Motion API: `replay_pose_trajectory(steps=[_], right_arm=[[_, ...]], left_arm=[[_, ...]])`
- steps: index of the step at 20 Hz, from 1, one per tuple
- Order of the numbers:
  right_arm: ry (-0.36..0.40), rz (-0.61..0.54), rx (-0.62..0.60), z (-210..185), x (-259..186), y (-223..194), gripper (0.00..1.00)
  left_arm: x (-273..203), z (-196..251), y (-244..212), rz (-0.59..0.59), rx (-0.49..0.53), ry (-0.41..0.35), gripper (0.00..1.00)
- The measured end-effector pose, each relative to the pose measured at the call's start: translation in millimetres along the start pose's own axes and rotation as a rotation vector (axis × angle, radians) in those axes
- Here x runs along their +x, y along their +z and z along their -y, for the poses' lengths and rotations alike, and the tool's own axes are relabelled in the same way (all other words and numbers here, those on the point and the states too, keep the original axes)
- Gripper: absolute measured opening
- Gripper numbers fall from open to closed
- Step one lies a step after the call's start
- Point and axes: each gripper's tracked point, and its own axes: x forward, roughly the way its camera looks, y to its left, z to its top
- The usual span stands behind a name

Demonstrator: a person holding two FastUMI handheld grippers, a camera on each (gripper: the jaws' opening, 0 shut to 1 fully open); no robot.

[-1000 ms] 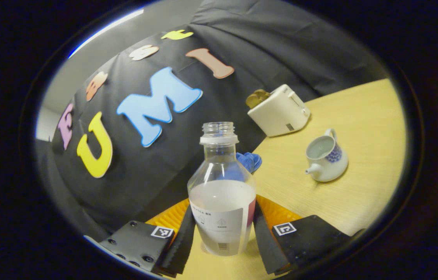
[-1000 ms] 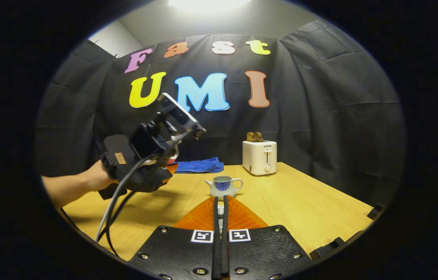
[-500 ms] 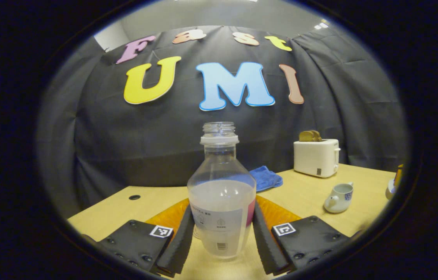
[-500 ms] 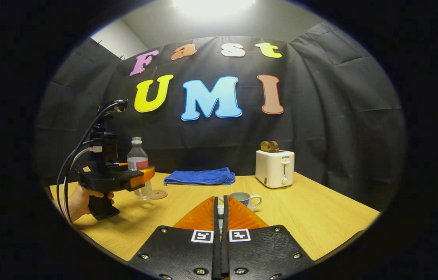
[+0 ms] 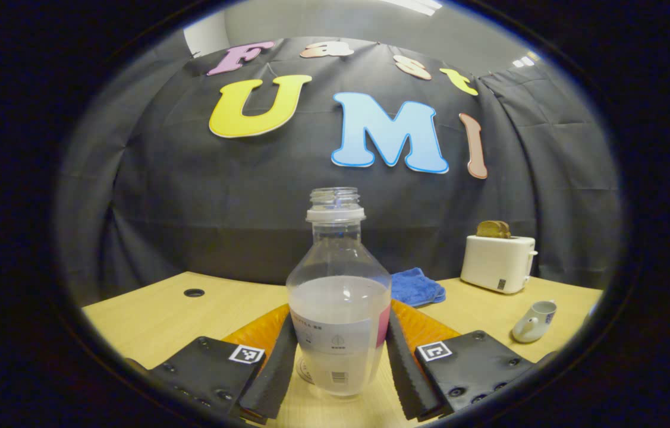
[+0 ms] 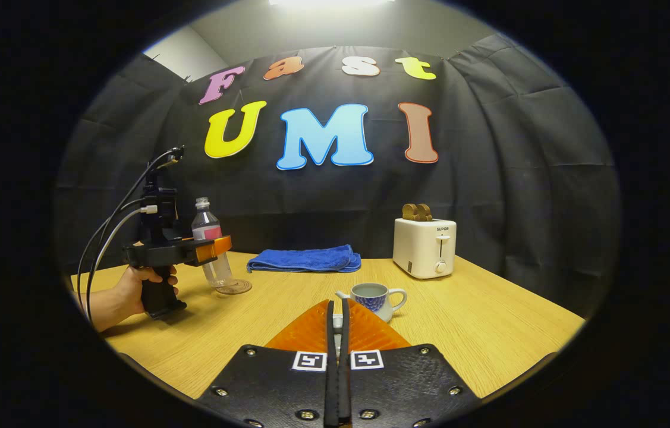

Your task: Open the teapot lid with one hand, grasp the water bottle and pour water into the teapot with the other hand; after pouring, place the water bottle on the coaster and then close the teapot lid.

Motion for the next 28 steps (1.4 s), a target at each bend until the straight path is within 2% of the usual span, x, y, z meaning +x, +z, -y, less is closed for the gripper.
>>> replay_pose_trajectory(steps=[6,14,17,18,22,28], right_arm=[[-0.01,-0.014,0.007,7,5,-4,0.0],[-0.014,-0.029,0.009,6,7,-8,0.0],[-0.019,-0.027,0.002,7,7,-6,0.0],[-0.017,-0.029,0.0,6,8,-7,0.0],[-0.011,-0.028,0.004,3,1,-6,0.0],[-0.005,-0.018,0.001,0,-10,-1,0.0]], left_arm=[[39,-3,-25,-0.057,0.052,0.013,0.85],[45,-5,-28,-0.056,0.062,0.014,0.87],[44,-7,-31,-0.07,0.067,0.023,0.92],[41,-7,-31,-0.075,0.068,0.029,1.0],[28,-12,-35,-0.096,0.054,0.051,1.0],[-4,-2,-35,-0.112,0.087,0.06,1.0]])
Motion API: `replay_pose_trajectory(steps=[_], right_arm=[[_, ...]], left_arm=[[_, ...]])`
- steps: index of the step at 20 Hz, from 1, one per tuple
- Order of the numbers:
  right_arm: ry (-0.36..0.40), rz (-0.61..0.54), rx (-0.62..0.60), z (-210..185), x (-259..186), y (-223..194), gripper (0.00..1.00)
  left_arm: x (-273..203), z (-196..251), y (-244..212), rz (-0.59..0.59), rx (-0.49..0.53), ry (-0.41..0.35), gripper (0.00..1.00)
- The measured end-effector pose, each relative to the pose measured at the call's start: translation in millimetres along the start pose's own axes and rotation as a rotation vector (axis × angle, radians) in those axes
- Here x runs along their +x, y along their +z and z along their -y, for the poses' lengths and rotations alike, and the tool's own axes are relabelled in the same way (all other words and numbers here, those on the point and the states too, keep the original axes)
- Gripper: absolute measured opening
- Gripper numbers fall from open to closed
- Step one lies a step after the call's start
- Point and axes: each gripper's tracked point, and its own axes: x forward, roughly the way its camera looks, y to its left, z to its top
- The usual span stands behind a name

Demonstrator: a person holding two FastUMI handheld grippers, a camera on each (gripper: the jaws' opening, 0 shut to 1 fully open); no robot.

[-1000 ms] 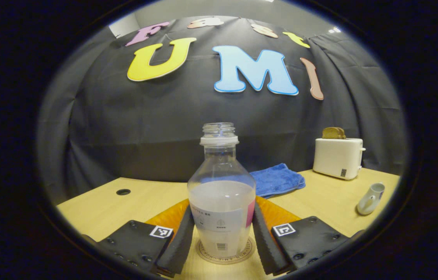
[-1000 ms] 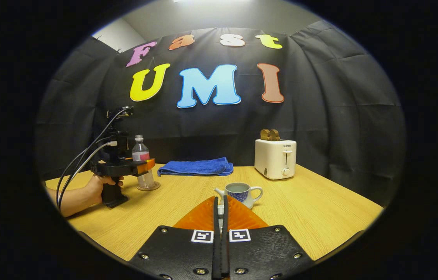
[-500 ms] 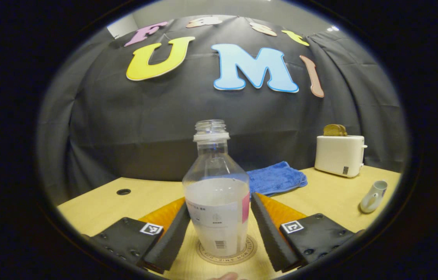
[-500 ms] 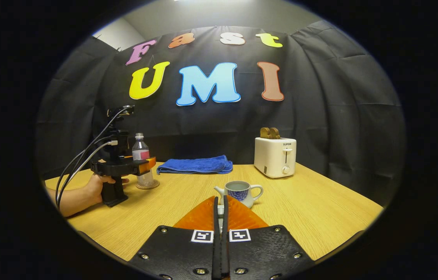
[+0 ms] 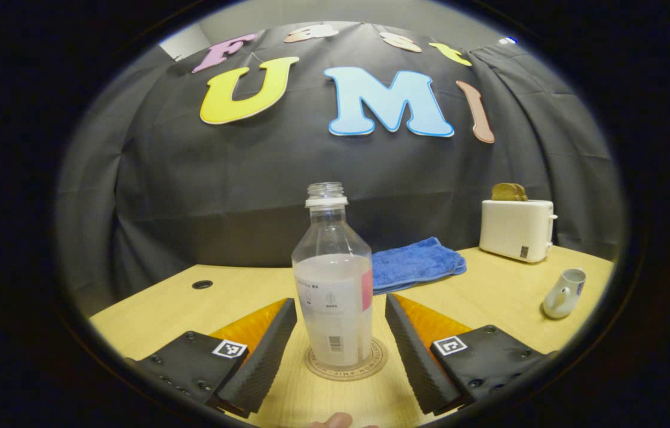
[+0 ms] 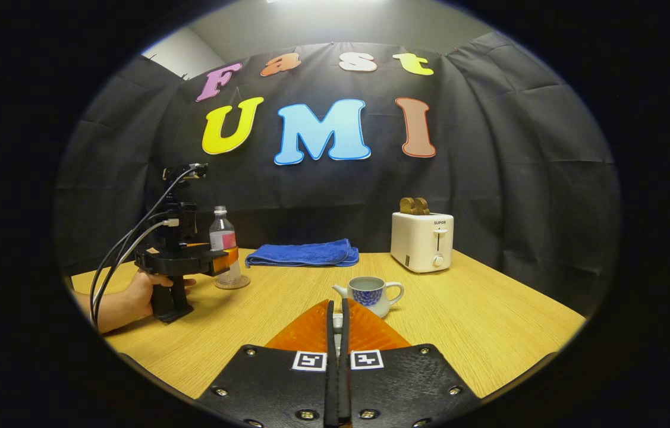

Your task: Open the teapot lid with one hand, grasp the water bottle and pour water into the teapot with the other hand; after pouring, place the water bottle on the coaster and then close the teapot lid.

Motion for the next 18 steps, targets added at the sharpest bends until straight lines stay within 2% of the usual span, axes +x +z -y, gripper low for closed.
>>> replay_pose_trajectory(steps=[3,5,9,12,15,18], right_arm=[[-0.001,0.01,0.004,2,-2,5,0.0],[-0.011,0.018,0.002,7,1,10,0.0],[-0.036,0.054,-0.016,18,16,26,0.0],[-0.035,0.083,-0.018,23,40,39,0.0],[-0.007,0.06,0.072,28,71,38,0.0],[-0.044,0.011,0.095,45,106,26,0.0]], left_arm=[[-26,2,-4,-0.012,-0.035,-0.001,1.0],[-49,10,-1,-0.01,-0.066,-0.035,1.0],[-104,13,26,0.07,-0.025,-0.041,1.0],[-146,22,42,0.115,-0.023,-0.054,1.0],[-179,26,49,0.132,-0.089,-0.072,1.0],[-201,6,49,0.161,-0.064,-0.018,1.0]])
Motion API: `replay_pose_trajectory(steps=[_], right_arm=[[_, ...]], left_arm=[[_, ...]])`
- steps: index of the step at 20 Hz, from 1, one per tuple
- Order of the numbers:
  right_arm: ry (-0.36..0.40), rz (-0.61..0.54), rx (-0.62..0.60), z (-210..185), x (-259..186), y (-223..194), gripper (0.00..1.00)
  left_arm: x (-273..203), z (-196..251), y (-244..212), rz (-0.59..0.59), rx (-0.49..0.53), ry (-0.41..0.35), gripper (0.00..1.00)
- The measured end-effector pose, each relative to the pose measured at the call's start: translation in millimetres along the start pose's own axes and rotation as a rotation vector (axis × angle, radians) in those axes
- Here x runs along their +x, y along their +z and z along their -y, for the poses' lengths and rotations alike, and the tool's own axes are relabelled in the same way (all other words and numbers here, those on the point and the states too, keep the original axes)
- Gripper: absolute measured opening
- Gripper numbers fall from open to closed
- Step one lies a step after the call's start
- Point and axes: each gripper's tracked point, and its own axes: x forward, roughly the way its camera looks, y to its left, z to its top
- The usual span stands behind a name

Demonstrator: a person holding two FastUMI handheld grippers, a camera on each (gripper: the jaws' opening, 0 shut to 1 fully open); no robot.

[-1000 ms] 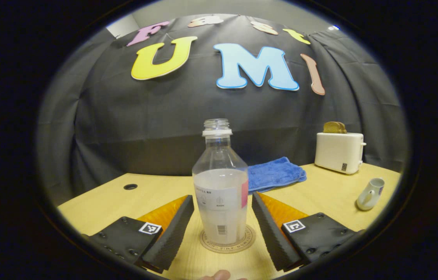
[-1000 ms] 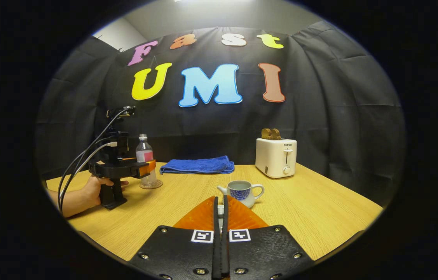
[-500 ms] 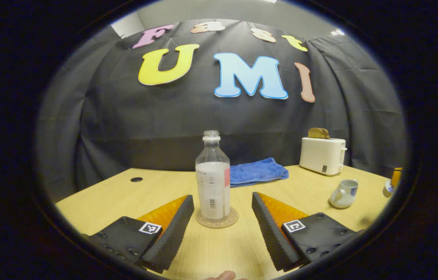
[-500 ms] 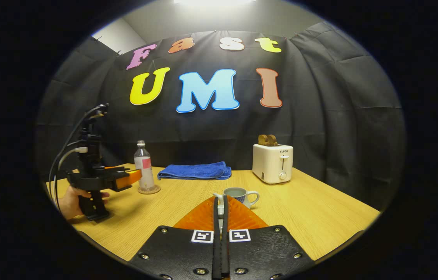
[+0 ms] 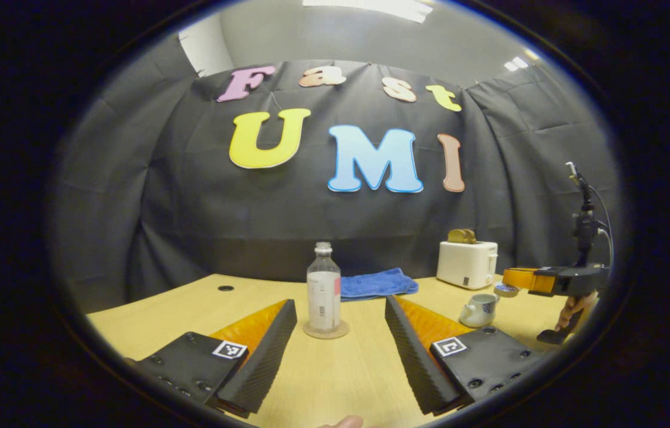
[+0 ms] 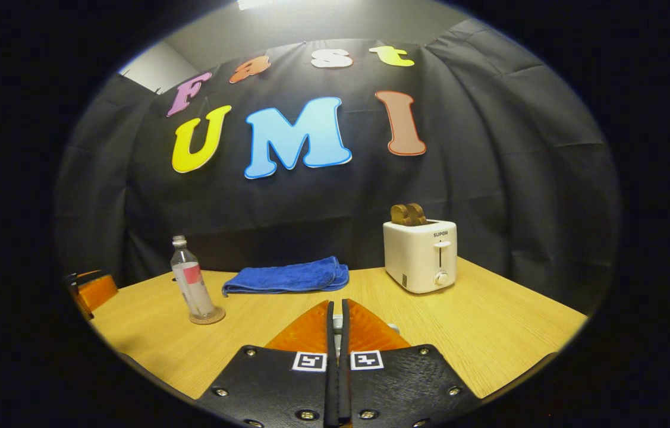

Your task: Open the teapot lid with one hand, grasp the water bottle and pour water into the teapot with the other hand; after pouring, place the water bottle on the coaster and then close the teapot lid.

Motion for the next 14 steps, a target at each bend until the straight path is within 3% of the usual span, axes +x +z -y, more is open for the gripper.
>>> replay_pose_trajectory(steps=[5,14], right_arm=[[-0.025,-0.026,-0.046,4,31,-8,0.0],[-0.038,-0.047,-0.097,5,52,-20,0.0]], left_arm=[[-2,8,-25,-0.065,-0.021,-0.051,1.0],[1,14,-36,-0.081,-0.04,-0.069,1.0]])
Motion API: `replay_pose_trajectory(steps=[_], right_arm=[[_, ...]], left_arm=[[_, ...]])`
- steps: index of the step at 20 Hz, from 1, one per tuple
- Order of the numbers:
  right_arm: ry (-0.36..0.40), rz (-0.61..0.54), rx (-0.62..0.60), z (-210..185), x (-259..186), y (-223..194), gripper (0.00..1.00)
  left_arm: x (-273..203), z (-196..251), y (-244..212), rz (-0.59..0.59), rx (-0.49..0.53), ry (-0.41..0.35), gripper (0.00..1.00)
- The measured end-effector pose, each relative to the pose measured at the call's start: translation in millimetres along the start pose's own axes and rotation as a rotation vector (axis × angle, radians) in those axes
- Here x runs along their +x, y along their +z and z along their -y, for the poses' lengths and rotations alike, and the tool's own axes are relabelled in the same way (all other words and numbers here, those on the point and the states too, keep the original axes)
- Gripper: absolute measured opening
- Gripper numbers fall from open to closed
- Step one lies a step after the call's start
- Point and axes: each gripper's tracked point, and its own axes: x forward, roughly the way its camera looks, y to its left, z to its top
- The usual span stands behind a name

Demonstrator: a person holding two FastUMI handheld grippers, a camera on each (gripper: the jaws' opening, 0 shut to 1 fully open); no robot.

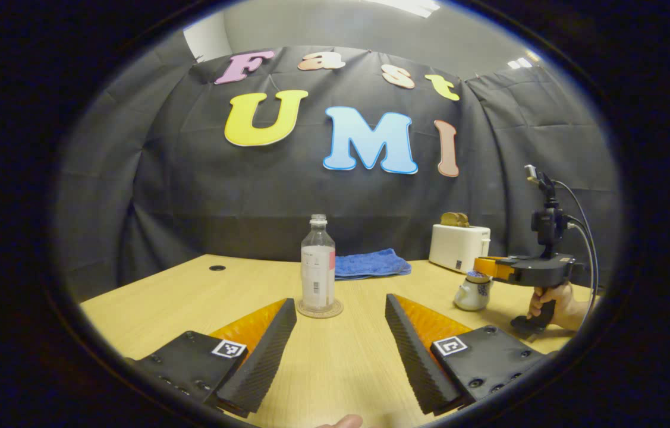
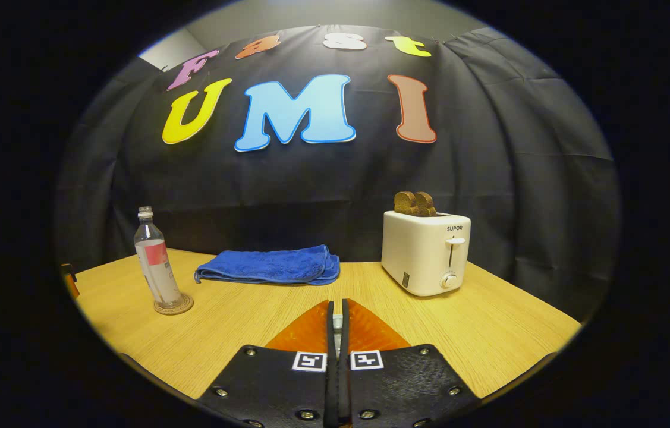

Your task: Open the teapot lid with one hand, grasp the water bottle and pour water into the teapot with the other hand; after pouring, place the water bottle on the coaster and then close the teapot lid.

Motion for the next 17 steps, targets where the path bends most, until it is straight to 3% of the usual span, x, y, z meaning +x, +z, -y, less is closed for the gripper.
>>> replay_pose_trajectory(steps=[5,6,9,11,12,13,14,17], right_arm=[[0.0,-0.03,-0.011,-2,2,-9,0.01],[-0.003,-0.04,-0.017,-2,3,-14,0.07],[0.004,0.006,0.002,-2,-5,5,0.11],[-0.001,0.063,0.001,-2,-15,24,0.21],[-0.011,0.078,-0.003,-1,-22,30,0.37],[-0.008,0.088,-0.003,-3,-35,34,0.4],[0.012,0.086,0.016,-14,-53,34,0.52],[0.031,0.065,0.038,-33,-96,17,0.61]], left_arm=[[-1,2,4,0.008,0.019,-0.001,1.0],[-2,4,2,0.003,0.024,0.002,1.0],[-5,2,4,0.008,0.032,0.01,1.0],[-5,0,5,0.01,0.032,0.017,1.0],[-6,1,2,0.011,0.031,0.02,1.0],[-5,2,3,0.014,0.029,0.026,1.0],[-4,4,3,0.025,0.023,0.042,1.0],[-3,20,-3,0.039,-0.016,0.08,1.0]])
